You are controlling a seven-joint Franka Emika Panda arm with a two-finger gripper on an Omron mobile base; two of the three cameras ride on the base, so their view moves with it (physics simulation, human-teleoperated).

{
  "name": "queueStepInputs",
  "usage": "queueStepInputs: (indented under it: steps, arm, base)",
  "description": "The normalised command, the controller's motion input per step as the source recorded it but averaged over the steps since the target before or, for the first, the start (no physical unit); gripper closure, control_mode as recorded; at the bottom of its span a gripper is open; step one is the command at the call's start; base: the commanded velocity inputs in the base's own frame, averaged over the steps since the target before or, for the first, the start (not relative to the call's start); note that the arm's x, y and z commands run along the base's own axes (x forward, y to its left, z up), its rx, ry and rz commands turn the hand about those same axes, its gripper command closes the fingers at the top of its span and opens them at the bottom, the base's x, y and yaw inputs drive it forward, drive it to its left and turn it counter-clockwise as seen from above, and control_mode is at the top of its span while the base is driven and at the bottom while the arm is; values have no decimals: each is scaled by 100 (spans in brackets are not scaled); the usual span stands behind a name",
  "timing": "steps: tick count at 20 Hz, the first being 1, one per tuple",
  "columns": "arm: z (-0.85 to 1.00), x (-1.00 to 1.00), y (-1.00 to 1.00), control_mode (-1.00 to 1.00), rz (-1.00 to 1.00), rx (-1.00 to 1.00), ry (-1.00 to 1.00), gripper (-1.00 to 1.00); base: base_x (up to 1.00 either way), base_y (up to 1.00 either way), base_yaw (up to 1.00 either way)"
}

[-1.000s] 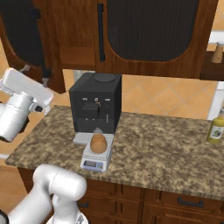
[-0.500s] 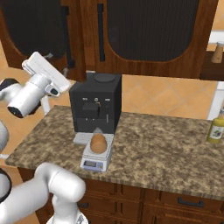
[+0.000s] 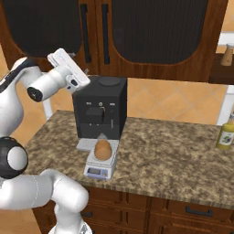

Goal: Pick the honey bottle and place it on the digital scale for weighing, and close the cabinet.

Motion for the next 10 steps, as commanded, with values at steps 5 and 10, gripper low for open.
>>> queueStepInputs:
  steps: [5,10]
  arm:
    - [5,99,-6,-100,2,0,19,-100]
    - [3,100,0,-100,8,0,-1,-100]
  base:
    - [0,0,0]
    - [0,0,0]
